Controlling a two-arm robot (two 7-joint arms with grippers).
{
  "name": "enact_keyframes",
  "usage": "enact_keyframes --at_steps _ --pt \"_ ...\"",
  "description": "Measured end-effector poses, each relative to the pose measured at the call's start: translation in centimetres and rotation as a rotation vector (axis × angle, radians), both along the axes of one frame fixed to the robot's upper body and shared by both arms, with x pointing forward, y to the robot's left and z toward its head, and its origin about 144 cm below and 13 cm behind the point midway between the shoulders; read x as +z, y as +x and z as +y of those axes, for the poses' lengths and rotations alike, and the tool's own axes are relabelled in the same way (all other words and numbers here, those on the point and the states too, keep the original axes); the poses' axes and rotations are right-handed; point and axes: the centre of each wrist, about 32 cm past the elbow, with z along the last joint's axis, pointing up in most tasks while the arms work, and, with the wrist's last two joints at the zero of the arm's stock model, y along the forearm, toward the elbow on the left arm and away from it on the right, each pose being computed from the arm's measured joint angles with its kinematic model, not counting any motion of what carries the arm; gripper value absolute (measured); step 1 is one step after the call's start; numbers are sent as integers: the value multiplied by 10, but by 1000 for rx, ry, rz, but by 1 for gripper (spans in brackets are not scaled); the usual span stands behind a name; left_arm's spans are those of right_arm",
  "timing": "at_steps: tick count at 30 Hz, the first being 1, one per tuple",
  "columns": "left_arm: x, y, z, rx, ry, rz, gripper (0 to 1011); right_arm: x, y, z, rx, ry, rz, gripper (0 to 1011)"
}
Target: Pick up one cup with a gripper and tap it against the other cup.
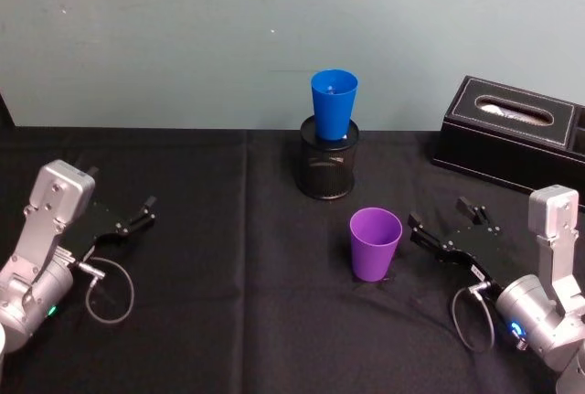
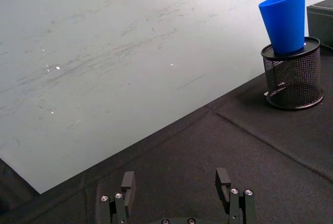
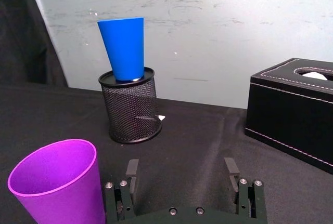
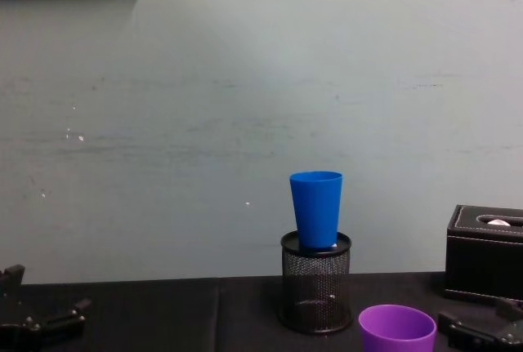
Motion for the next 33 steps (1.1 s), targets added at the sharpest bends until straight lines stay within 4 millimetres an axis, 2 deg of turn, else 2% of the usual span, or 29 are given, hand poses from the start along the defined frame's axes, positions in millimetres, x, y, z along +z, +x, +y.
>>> enact_keyframes --at_steps 33 --pt "0 0 0 0 0 0 1011 1 0 0 2 -3 -2 1004"
